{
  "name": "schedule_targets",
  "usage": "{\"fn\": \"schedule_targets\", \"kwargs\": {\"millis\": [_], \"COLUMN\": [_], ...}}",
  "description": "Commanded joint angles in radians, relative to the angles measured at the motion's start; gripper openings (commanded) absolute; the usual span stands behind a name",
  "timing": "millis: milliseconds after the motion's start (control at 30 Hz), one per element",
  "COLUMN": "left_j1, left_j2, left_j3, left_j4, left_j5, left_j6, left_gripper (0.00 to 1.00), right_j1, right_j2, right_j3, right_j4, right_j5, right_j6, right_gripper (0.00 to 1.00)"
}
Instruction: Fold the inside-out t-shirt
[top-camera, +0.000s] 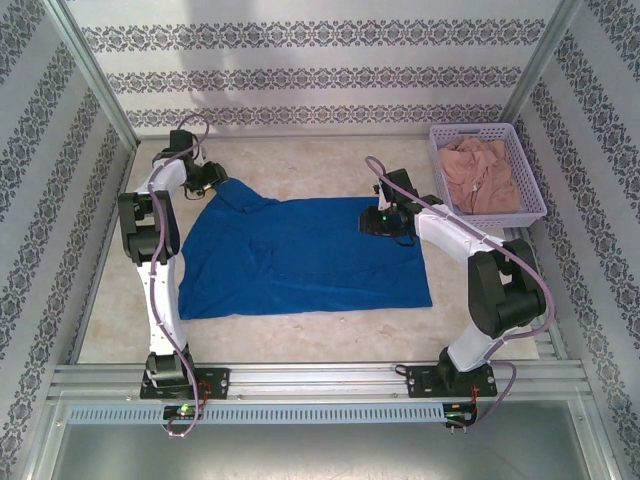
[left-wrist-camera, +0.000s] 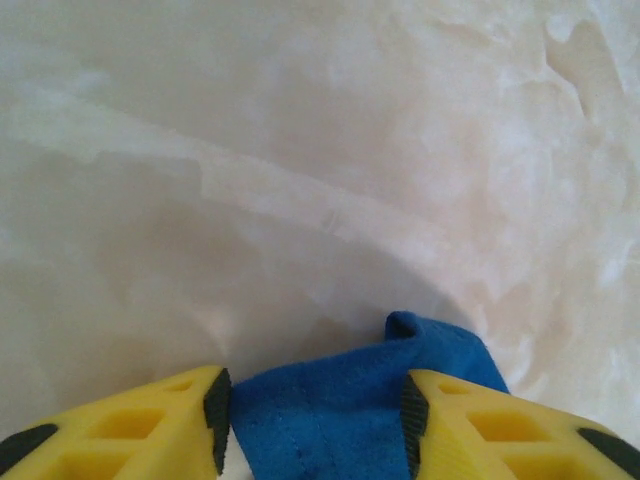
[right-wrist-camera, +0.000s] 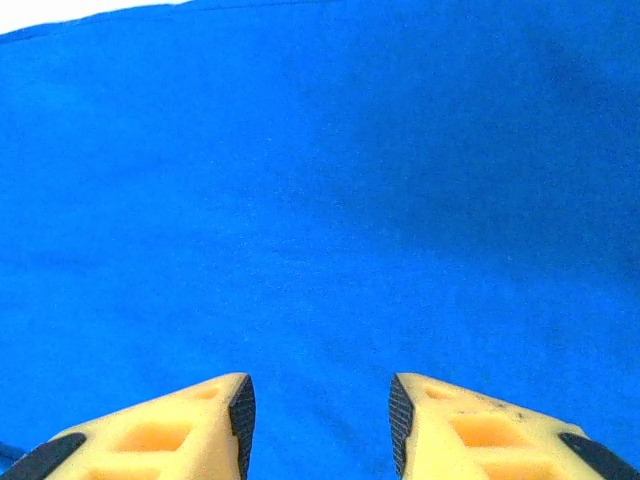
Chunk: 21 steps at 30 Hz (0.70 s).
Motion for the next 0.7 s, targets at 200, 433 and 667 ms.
{"fn": "schedule_targets", "kwargs": {"millis": [200, 433, 667], "left_j1": [-0.007, -0.007, -0.007], "left_j2": [0.046, 0.031, 0.011], "left_j3": [0.044, 0.060, 0.086], "left_j4": [-0.086, -0.092, -0.099], "left_j5": [0.025, 0.001, -0.012], "left_j6": [0.029, 0.041, 0.058], "left_gripper": [0.30, 0.13, 0.14], "right_j1": [0.012, -0.022, -0.148], "right_j2": [0.009, 0.014, 0.121], "right_j3": [0.011, 0.064, 0.190], "right_j4": [0.006, -0.029, -0.088], "right_j5": [-0.003, 0.059, 0.143], "right_j6": [0.000, -0.030, -0.035], "right_gripper": [0.43, 0.43, 0.45]}}
